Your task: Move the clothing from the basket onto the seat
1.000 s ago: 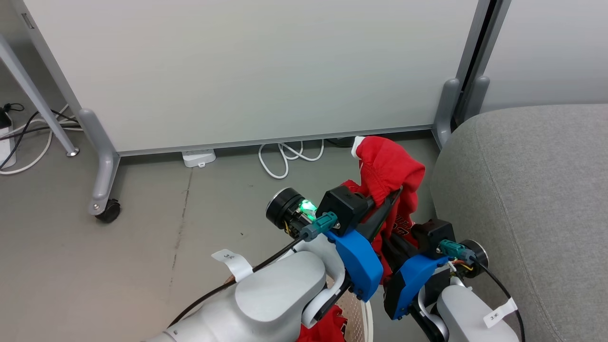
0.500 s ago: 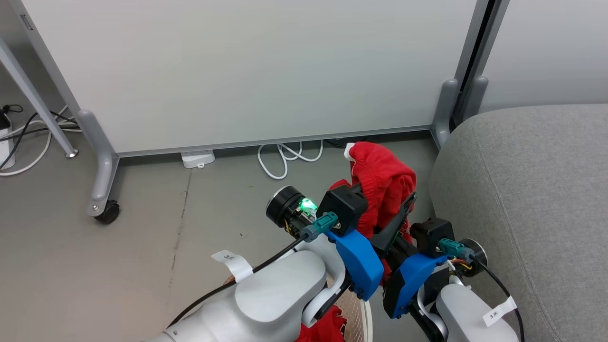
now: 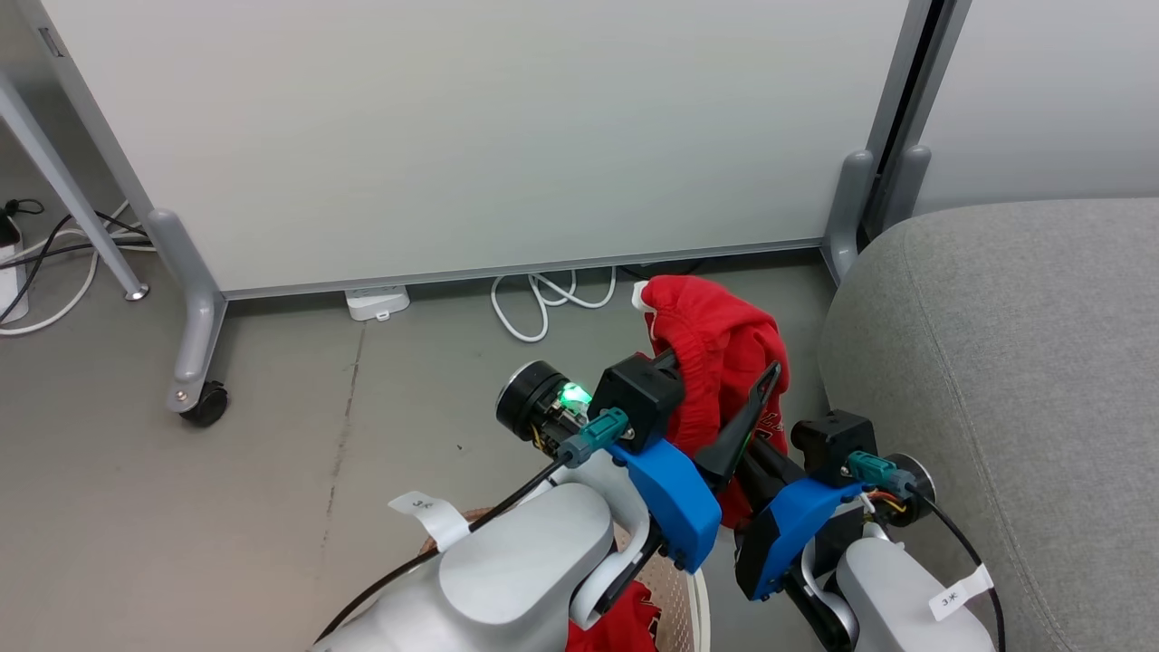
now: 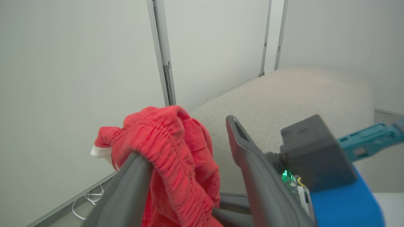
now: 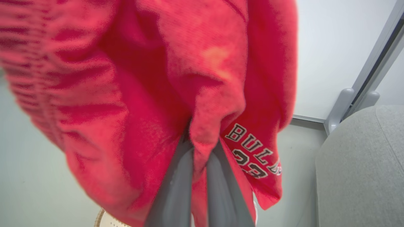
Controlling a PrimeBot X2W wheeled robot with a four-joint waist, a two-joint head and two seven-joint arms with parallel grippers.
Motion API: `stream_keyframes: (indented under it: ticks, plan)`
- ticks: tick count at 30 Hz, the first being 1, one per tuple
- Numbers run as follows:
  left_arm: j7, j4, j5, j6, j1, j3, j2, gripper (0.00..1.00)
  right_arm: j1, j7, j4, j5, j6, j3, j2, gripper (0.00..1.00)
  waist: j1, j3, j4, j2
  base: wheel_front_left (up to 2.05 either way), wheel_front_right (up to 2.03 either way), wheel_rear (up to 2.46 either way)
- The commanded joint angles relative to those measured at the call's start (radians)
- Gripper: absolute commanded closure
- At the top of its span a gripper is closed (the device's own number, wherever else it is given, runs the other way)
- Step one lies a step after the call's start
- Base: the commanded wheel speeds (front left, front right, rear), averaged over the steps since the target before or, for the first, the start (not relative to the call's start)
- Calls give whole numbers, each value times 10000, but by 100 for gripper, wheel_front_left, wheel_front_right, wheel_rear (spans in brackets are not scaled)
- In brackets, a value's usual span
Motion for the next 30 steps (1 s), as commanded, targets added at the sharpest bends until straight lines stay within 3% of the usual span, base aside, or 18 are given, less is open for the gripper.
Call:
stream_keyframes:
  ticks: [1,17,30]
  plan:
    - [-48,-39,116,28,159,139,3,0,-149,-75,-23,26,5,-69,-40,100,0,2,-5,0,0,0,0]
    - [-46,-1821,2271,-201,2851,2820,952,0,-31,-165,-214,-64,5,-309,-25,100,0,93,-481,0,0,0,0]
    - [-48,-2005,3489,-186,4686,4265,1480,0,44,-171,-243,-66,5,-343,-28,100,0,59,-642,0,0,0,0]
